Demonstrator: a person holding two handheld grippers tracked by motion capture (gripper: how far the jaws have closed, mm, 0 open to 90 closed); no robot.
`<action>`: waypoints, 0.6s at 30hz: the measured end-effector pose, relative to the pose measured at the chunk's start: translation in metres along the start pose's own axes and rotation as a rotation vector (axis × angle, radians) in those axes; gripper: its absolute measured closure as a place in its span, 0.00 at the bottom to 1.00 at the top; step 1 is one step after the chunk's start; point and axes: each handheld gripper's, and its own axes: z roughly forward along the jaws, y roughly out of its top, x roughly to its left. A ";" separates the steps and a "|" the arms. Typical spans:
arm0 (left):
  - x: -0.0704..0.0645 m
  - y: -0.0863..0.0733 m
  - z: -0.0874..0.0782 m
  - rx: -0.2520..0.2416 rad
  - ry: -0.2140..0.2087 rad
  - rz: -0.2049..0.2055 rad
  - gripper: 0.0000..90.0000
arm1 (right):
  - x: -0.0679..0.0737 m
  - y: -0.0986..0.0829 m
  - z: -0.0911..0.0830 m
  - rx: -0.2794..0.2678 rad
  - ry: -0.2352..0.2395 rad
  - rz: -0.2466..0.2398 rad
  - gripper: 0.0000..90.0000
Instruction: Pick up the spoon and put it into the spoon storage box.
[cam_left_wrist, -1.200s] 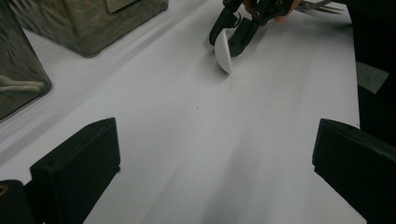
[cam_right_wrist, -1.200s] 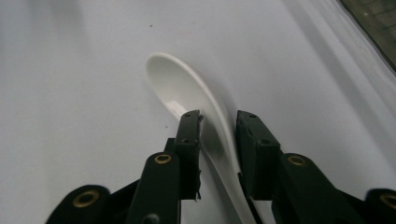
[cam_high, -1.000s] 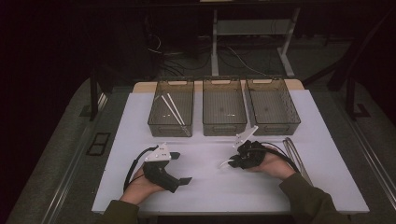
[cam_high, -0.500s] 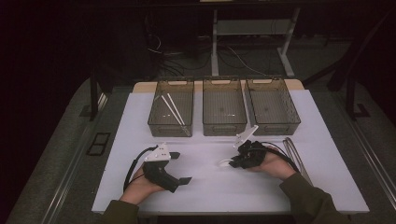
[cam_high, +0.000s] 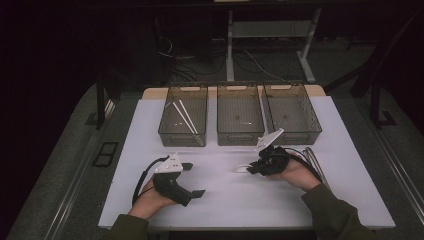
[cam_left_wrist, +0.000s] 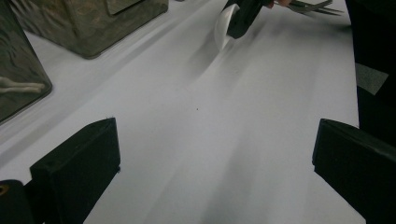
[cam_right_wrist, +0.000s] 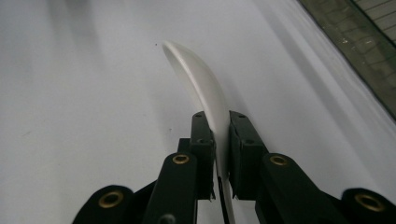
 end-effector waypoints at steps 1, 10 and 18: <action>0.000 0.000 0.000 -0.001 0.001 0.000 0.00 | -0.001 0.001 -0.002 -0.004 -0.006 0.001 0.90; 0.001 0.000 0.000 0.001 0.000 0.001 0.00 | -0.007 0.005 -0.017 -0.048 -0.018 0.048 0.90; 0.001 0.000 0.000 -0.008 -0.005 -0.010 0.00 | -0.011 0.012 -0.028 -0.088 -0.029 0.066 0.90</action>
